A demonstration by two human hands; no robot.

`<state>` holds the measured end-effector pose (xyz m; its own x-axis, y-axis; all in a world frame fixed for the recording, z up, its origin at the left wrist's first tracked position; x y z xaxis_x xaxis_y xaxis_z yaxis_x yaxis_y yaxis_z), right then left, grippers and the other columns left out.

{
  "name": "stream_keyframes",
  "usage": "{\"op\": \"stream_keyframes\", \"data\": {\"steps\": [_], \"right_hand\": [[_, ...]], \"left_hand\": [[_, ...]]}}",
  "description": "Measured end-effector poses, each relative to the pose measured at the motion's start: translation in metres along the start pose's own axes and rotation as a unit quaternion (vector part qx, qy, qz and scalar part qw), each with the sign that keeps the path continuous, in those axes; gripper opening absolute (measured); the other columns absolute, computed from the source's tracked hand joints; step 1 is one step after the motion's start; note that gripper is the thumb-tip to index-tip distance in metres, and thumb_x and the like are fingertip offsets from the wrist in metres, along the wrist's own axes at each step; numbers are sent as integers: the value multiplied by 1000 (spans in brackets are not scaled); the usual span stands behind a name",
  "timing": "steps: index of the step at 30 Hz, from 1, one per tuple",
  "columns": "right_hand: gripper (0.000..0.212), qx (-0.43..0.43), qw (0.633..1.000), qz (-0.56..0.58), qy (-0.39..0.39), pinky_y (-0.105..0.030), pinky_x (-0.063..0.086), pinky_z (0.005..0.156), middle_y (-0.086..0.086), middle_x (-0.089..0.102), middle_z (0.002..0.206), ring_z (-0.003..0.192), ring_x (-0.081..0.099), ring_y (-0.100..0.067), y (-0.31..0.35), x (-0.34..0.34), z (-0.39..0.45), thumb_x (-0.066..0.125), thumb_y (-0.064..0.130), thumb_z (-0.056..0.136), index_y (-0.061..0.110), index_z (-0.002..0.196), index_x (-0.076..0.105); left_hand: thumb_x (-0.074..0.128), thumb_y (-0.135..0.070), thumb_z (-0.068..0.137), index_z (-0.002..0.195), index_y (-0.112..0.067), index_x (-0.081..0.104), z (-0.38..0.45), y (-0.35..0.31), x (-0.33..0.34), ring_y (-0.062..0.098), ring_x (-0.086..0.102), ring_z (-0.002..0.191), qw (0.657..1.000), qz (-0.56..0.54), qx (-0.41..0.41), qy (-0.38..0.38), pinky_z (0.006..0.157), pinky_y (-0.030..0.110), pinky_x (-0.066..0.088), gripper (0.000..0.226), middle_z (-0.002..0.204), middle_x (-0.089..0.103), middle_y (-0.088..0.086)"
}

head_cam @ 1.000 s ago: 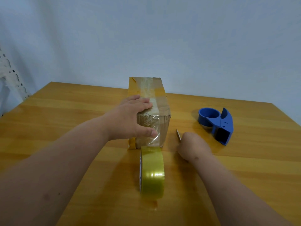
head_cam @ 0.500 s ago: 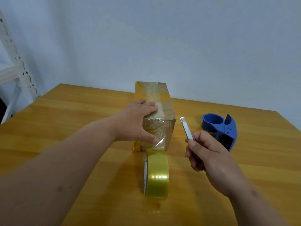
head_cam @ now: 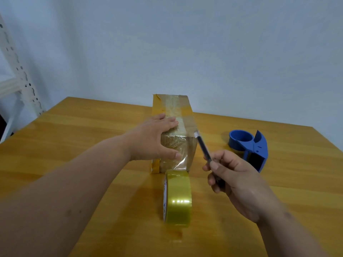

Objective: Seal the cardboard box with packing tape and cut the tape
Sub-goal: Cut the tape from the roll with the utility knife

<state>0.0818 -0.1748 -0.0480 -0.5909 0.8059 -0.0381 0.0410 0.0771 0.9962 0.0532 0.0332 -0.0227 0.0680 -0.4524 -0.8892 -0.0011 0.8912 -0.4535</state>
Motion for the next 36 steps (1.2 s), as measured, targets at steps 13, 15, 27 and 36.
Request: {"op": "stream_keyframes", "data": {"steps": [13,15,27,36], "right_hand": [[6,8,1000,12,-28,-29,45,50,-7,59,65,54,59,-17,-1,-1,3,61,2,88,7,87,59],[5,9,1000,3,-18,-27,39,46,-8,62,65,48,52,-15,1,3,1,58,5,90,10,90,57],[17,11,1000,20,-11,-25,26,46,-7,54,61,46,33,-11,-3,5,-2,44,6,97,2,96,61],[29,13,996,88,16,-27,34,51,-11,61,74,54,45,-13,-3,6,-2,37,-6,95,3,108,61]], "left_hand": [[70,-59,67,149,-28,24,0,-3,1,0,-1,144,1000,-12,-4,-6,114,28,6,99,157,15,-19],[70,-59,67,148,-29,24,0,-3,1,0,-1,144,1000,-11,-6,-7,115,29,7,98,157,15,-19],[68,-59,69,148,-29,25,-1,-4,0,0,-2,144,1000,-20,-15,-4,114,28,6,95,157,15,-21],[67,-61,68,148,-30,26,0,-1,2,0,-1,144,1000,-23,-15,-5,116,31,7,95,157,16,-21]]}}
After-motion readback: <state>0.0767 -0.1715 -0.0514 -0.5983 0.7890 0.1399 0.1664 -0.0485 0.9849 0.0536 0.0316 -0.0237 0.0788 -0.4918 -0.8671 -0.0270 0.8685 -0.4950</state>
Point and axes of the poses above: each hand's wrist, its own z-axis towards the middle knuckle, its own x-axis out of the palm, y = z × x, the point moved 5 cm from there along z, towards the middle knuckle
